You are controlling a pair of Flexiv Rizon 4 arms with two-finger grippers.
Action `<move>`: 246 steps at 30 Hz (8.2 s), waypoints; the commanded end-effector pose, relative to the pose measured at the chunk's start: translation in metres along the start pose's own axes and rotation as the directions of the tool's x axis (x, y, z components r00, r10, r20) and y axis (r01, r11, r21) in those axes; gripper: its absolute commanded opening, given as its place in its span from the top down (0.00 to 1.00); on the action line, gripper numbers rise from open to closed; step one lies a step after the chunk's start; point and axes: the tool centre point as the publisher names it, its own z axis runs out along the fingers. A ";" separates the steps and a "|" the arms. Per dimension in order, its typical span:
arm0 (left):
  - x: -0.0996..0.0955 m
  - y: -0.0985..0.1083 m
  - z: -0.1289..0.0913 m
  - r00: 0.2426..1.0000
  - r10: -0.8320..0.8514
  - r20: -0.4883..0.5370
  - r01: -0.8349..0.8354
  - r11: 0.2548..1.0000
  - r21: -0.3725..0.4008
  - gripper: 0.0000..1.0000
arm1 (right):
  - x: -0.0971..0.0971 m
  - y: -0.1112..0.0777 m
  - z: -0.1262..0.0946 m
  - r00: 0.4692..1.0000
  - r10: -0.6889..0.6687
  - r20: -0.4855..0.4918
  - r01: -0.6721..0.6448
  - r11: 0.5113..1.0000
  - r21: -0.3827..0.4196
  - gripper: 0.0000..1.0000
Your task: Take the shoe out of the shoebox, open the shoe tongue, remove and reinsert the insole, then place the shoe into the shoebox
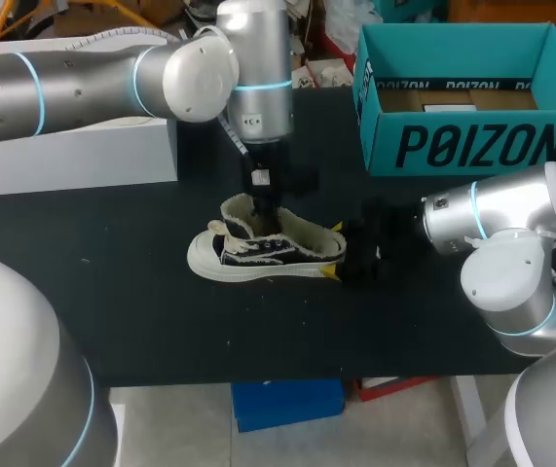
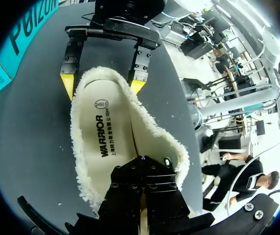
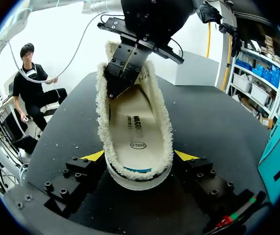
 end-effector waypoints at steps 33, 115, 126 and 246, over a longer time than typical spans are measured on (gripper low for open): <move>-0.006 0.003 0.034 0.996 -0.078 0.051 0.080 0.996 -0.030 0.93 | -0.002 -0.002 0.003 1.000 0.002 0.001 -0.002 1.000 0.004 1.00; -0.046 0.038 0.018 0.662 0.042 0.748 0.131 0.977 -0.171 1.00 | -0.002 -0.002 0.003 1.000 0.002 0.001 -0.002 1.000 0.004 1.00; -0.023 0.031 0.028 0.826 0.002 0.564 0.035 0.998 -0.054 1.00 | -0.002 -0.002 0.003 1.000 0.002 0.001 -0.002 1.000 0.004 1.00; -0.015 -0.063 -0.007 0.725 0.208 0.657 -0.269 0.963 -0.009 1.00 | -0.002 -0.002 0.003 1.000 0.002 0.001 -0.002 1.000 0.004 1.00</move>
